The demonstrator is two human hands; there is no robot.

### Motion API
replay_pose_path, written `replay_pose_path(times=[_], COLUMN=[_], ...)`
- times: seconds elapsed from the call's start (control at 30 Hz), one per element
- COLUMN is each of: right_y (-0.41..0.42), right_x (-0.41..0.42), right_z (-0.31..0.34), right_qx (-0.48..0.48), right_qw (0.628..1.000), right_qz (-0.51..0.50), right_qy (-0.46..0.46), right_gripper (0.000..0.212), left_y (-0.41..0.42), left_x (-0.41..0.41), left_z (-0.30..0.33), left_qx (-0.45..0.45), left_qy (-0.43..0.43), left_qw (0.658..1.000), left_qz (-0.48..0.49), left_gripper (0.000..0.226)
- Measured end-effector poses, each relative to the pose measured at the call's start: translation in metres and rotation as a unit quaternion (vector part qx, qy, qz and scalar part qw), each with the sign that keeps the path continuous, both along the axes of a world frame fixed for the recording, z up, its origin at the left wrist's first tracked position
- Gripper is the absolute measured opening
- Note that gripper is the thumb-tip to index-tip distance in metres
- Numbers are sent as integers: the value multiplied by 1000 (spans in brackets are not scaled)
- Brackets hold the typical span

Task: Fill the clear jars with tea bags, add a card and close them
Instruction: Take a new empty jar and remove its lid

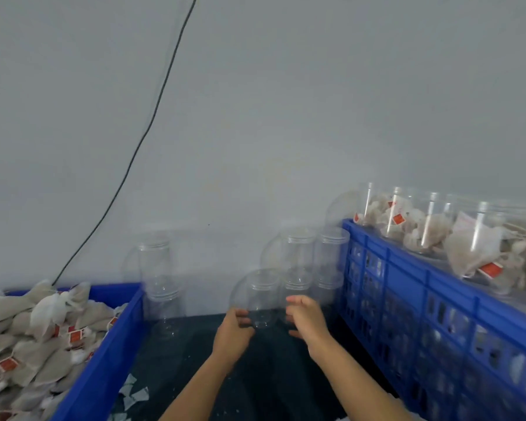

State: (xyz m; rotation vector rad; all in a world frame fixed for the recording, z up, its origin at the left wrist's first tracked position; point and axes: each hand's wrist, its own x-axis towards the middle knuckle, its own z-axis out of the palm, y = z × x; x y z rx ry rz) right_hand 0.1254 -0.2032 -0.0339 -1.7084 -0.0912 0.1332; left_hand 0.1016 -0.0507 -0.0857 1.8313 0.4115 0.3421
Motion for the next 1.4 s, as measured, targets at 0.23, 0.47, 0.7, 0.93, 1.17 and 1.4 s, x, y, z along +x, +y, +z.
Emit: replay_pose_path(times=[0.23, 0.47, 0.7, 0.93, 1.17, 1.4], right_y=[35, 57, 50, 30, 14, 4], right_x=[48, 69, 73, 41, -37, -102], right_z=[-51, -65, -64, -32, -2, -21], right_qx=[6, 15, 19, 131, 160, 133], right_qw=[999, 999, 997, 983, 974, 981], right_qz=[31, 50, 71, 110, 102, 67], right_qy=[16, 17, -4, -67, -127, -126], right_gripper=[47, 73, 62, 68, 83, 74], left_y=[28, 21, 13, 6, -30, -56], left_x=[65, 114, 109, 46, -60, -146], left_z=[-26, -50, -48, -11, -2, -12], left_qx=[12, -59, 14, 46, 233, 283], left_qy=[23, -19, -36, -109, -99, -37], left_qw=[998, 997, 999, 993, 962, 952], left_qz=[-53, -47, 28, 8, 106, 110], left_gripper=[85, 97, 84, 89, 102, 110])
